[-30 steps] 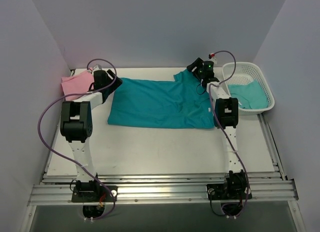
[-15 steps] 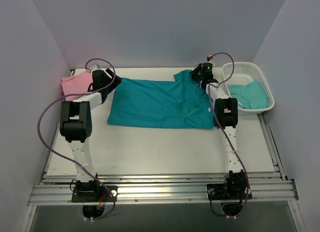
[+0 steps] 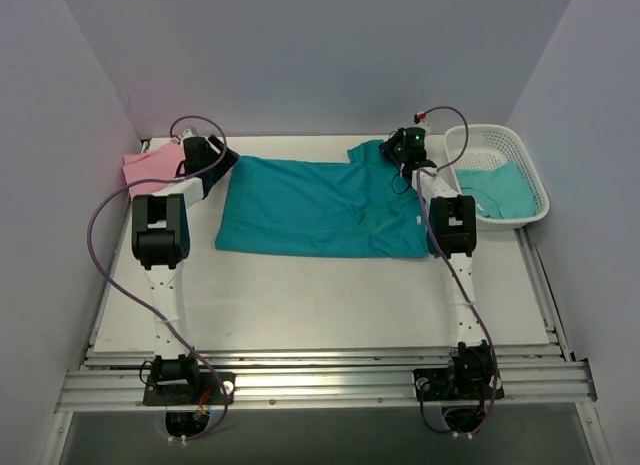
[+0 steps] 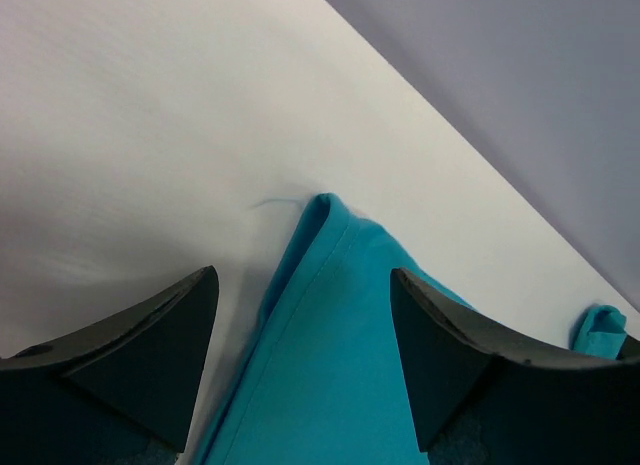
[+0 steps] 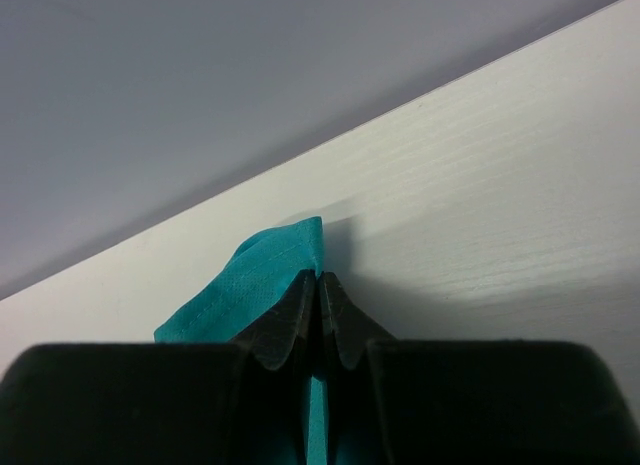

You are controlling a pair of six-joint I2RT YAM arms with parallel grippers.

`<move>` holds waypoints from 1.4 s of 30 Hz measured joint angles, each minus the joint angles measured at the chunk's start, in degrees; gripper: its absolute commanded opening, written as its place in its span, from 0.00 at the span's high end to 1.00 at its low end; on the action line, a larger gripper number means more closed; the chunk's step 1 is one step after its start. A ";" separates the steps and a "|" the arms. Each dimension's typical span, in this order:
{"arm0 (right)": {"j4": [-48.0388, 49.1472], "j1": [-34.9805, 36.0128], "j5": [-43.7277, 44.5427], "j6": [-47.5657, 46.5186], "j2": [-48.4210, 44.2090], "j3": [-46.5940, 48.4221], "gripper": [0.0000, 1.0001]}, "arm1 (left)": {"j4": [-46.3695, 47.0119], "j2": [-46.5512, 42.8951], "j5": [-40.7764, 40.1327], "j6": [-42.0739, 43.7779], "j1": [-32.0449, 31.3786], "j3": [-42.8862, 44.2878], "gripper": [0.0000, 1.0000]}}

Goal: Fold and stack the t-shirts
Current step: Grap the side of the flattened tshirt furthest away from the robot with both arms

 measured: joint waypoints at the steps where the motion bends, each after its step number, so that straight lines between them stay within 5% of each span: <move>1: 0.42 0.00 0.00 0.00 -0.22 -0.52 1.00 | -0.37 1.14 0.22 -0.04 0.17 1.81 0.23; 21: 3.65 -0.37 -0.15 0.44 -2.10 -4.94 1.00 | -2.78 9.94 6.29 -2.12 -0.66 15.02 0.29; 33: 4.59 -0.42 -0.55 0.72 -2.19 -5.55 1.00 | -6.14 11.78 7.28 -2.23 -2.78 17.14 0.83; 42: 5.09 -0.44 -0.57 0.83 -2.69 -6.40 1.00 | -8.04 12.04 7.26 -2.05 -2.58 18.21 0.93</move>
